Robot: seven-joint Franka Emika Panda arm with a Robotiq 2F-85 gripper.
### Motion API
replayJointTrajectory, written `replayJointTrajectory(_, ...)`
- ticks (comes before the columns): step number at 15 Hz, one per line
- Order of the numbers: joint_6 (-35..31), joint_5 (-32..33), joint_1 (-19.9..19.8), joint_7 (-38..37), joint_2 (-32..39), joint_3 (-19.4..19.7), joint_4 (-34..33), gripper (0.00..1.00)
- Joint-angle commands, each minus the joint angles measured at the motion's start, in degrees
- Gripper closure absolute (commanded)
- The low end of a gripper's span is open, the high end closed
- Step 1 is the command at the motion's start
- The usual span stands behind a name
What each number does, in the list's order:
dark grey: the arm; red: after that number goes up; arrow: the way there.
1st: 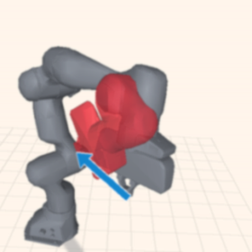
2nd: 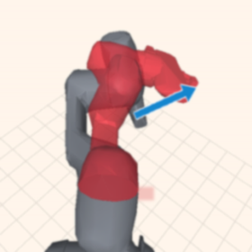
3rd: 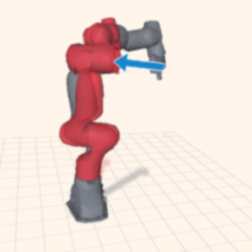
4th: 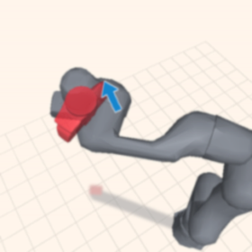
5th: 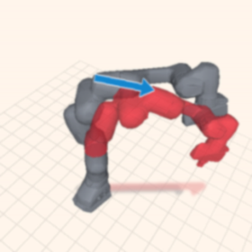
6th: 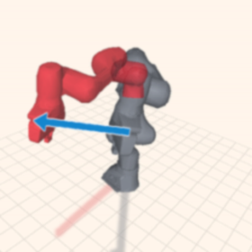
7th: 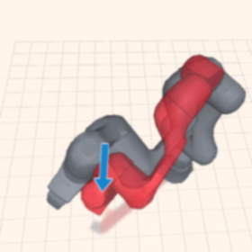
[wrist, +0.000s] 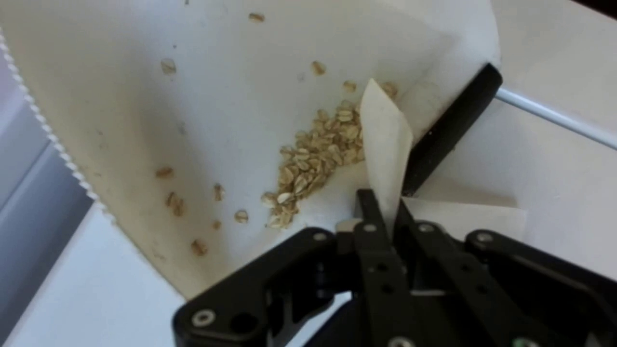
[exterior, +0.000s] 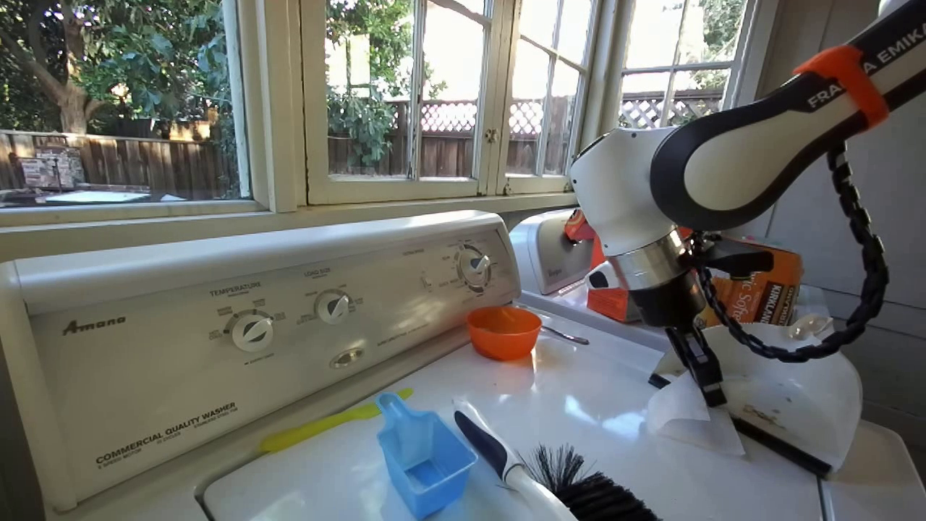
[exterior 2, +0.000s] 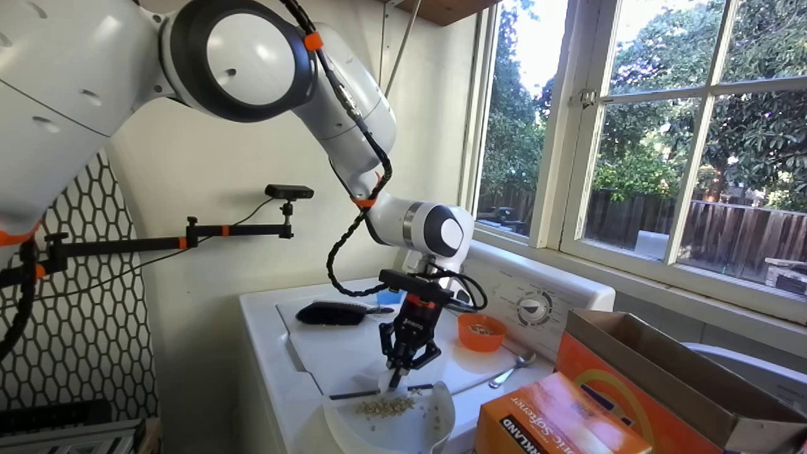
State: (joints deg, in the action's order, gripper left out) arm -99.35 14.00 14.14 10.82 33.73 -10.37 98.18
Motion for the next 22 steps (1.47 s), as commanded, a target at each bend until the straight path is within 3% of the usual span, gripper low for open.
replayJointTrajectory(1,1.28,2.14,0.82,-2.43,-2.32,1.08,0.61,0.97)
replayJointTrajectory(10,-2.5,-0.71,0.1,-1.61,-4.79,-0.65,-1.63,0.97)
replayJointTrajectory(22,-13.26,-2.19,1.22,-2.42,0.94,-1.31,-2.55,0.97)
